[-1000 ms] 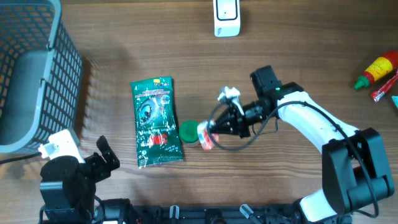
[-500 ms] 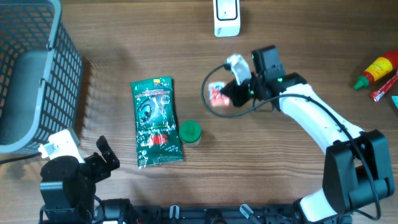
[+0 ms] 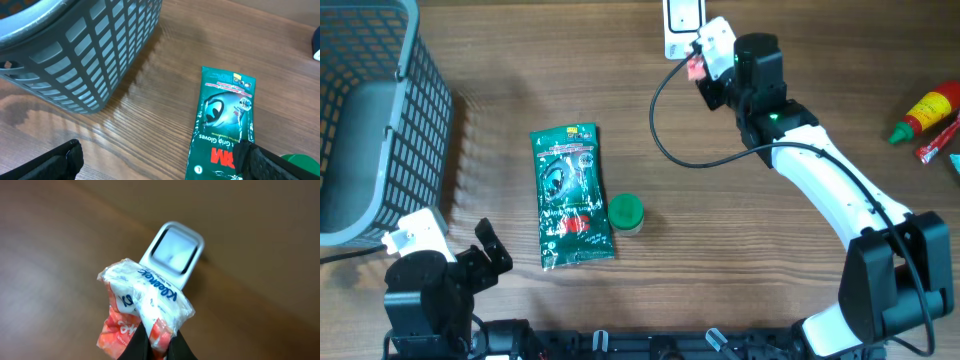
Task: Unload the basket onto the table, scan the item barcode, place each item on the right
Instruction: 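Hold the Kleenex pack over the barcode scanner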
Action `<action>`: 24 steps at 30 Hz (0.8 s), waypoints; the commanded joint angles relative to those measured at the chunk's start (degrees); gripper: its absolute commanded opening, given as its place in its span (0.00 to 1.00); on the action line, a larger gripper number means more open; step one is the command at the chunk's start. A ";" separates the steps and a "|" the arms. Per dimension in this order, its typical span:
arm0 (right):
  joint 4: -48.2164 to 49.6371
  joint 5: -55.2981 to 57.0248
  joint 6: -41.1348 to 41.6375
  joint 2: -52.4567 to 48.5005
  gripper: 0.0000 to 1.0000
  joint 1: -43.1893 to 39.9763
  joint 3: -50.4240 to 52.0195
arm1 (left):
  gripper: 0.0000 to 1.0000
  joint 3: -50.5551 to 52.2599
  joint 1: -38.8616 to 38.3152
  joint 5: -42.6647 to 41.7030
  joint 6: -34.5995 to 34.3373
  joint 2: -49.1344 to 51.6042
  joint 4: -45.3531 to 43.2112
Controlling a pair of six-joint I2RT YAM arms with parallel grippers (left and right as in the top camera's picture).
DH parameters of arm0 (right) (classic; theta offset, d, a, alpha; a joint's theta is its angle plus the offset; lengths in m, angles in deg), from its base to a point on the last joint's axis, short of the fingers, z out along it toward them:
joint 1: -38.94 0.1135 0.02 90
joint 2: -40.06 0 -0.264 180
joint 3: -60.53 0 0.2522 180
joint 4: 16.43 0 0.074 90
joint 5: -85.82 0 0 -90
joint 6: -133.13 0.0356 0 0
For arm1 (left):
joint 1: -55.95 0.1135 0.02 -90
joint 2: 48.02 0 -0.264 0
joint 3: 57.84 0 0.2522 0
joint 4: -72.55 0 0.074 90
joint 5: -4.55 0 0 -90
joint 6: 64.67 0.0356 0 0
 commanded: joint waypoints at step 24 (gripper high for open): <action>10.64 16.33 -30.14 -32.35 0.04 0.20 -28.76 | 1.00 -0.17 -0.31 -0.28 0.11 -0.11 -0.13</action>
